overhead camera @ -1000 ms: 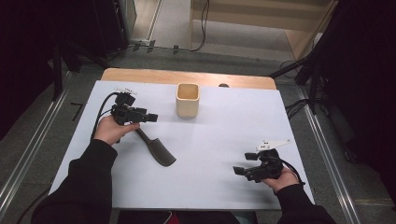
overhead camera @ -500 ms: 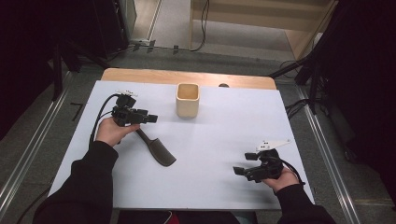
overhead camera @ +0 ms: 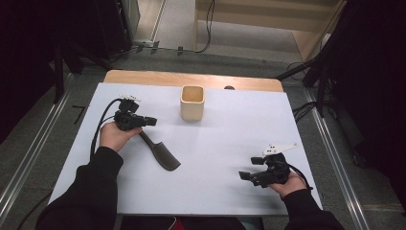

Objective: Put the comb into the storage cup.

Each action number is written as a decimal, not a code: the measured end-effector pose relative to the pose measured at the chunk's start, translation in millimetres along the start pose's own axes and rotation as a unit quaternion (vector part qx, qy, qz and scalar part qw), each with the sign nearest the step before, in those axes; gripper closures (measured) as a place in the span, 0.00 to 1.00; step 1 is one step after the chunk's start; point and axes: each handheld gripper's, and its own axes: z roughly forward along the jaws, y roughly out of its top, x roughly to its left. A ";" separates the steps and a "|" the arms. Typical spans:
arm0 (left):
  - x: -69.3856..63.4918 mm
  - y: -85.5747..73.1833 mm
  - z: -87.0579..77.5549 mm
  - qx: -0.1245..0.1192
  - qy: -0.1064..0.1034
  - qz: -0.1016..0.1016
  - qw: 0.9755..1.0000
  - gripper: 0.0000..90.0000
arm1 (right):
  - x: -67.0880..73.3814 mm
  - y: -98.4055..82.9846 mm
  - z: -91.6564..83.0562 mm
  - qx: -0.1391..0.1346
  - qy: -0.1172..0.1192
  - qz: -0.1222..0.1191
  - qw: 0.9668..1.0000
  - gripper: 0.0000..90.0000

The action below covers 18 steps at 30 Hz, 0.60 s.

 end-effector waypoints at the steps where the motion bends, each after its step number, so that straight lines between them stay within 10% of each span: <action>1: 2.5 -1.9 0.5 0.006 -0.005 0.002 1.000 1.00 | 0.1 0.0 0.2 0.000 -0.001 0.000 1.000 0.16; 18: 19.1 -16.2 11.2 0.040 0.022 -0.019 0.999 1.00 | 1.0 0.1 0.8 0.004 0.000 -0.003 1.000 0.16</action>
